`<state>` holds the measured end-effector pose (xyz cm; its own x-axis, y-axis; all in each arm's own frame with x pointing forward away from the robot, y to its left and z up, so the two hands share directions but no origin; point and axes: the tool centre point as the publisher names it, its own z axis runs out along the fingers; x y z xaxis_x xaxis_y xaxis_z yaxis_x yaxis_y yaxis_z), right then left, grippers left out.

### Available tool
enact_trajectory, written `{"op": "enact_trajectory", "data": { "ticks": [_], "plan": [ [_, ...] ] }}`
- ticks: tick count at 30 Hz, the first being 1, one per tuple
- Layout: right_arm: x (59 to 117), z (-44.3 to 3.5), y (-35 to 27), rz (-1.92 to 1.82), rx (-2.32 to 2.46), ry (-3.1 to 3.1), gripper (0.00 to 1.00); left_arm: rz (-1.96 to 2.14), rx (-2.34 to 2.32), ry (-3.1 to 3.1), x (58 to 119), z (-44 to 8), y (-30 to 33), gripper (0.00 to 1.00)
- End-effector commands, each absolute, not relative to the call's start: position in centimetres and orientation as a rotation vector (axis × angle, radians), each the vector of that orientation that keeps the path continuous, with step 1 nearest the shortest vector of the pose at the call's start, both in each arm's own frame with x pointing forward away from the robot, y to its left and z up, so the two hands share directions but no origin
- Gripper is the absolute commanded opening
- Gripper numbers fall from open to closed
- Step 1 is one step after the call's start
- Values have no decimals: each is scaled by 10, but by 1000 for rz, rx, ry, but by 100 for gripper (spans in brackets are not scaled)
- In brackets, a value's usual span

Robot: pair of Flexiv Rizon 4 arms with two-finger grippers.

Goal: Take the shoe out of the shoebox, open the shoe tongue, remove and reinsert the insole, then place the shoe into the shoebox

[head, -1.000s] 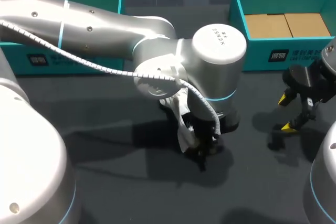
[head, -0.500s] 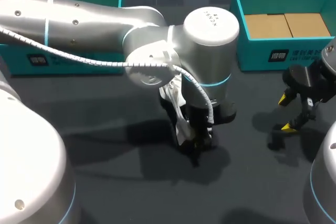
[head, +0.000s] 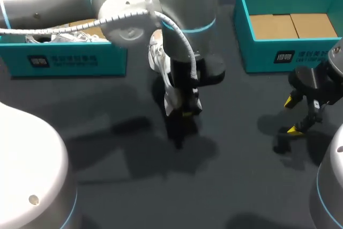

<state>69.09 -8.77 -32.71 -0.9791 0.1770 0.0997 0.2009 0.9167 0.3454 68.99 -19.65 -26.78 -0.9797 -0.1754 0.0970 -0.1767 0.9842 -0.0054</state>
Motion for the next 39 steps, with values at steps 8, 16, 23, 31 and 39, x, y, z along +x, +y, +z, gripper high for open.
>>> {"op": "enact_trajectory", "data": {
  "ticks": [8,16,23,31,39],
  "plan": [
    [690,-327,-88,-551,-297,-3013,100,47,197,-3013,729,-169,-147,0],
    [690,-327,-88,-551,-297,-3013,100,47,197,-3013,729,-169,-147,0],
    [690,-327,-88,-551,-297,-3013,100,47,197,-3013,729,-169,-147,0],
    [690,-327,-88,-551,-297,-3013,100,52,130,-2982,735,-157,-144,0],
    [690,-327,-88,-551,-297,-3013,100,76,149,-2979,775,-137,-112,0]
  ]
}}
